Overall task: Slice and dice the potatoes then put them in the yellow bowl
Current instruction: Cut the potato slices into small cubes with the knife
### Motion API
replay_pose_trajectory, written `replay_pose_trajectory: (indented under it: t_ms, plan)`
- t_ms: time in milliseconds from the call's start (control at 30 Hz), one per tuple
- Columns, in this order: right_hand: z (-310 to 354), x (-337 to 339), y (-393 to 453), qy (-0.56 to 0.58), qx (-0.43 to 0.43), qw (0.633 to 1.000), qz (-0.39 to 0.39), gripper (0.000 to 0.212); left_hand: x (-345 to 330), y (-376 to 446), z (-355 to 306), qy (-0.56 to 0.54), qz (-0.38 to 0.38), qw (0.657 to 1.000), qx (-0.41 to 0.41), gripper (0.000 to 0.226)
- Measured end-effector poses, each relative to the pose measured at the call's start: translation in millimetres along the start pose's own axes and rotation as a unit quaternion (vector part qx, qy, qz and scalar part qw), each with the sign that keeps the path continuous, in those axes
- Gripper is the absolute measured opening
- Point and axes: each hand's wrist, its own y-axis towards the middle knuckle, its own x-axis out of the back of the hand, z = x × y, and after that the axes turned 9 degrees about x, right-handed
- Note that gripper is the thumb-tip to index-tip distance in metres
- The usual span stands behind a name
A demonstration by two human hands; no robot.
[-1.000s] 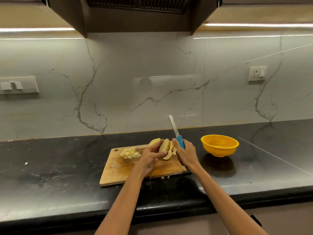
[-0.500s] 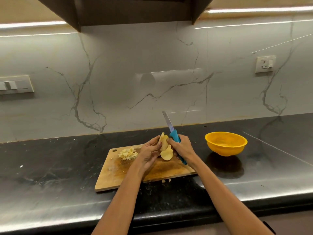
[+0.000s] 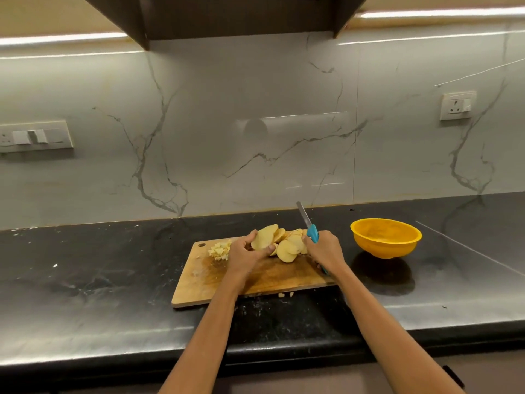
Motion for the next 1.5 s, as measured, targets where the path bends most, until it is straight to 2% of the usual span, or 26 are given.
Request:
replay_pose_trajectory:
  t_ms: [100, 200, 300, 400, 500, 600, 700, 867, 1200, 1367, 1500]
  plan:
    - [8, 3, -11, -0.034, 0.023, 0.999, -0.031, 0.036, 12, -9, 13, 0.108, -0.025, 0.993, -0.048, 0.074]
    - [21, 6, -24, -0.045, 0.045, 0.997, -0.047, 0.038, 23, -19, 26, 0.214, -0.025, 0.975, -0.057, 0.079]
    - [38, 10, -37, -0.028, 0.068, 0.996, -0.044, 0.039, 30, -25, 36, 0.246, -0.014, 0.968, -0.057, 0.086]
    - [56, 11, -55, -0.023, 0.079, 0.995, 0.047, 0.041, 34, -26, 39, 0.256, 0.007, 0.966, -0.048, 0.086]
    - [72, 8, -79, -0.038, 0.063, 0.982, 0.173, 0.042, 35, -26, 38, 0.277, 0.005, 0.958, -0.072, 0.069]
    - [82, 9, -102, -0.071, 0.042, 0.969, 0.232, 0.043, 40, -27, 38, 0.298, 0.02, 0.951, -0.082, 0.063]
    - [86, 8, -117, -0.097, 0.01, 0.964, 0.249, 0.044, 45, -27, 40, 0.293, 0.036, 0.951, -0.093, 0.061]
    - [95, 9, -127, -0.156, -0.006, 0.962, 0.225, 0.046, 44, -26, 41, 0.283, 0.029, 0.954, -0.09, 0.056]
    - [100, 6, -130, -0.195, 0.017, 0.953, 0.23, 0.039, 44, -23, 40, 0.269, 0.036, 0.959, -0.08, 0.056]
    - [120, 0, -119, -0.252, 0.017, 0.928, 0.275, 0.027, 44, -19, 41, 0.248, 0.046, 0.965, -0.076, 0.054]
    - [127, -3, -115, -0.274, 0.022, 0.918, 0.285, 0.034, 45, -20, 41, 0.24, 0.045, 0.967, -0.071, 0.052]
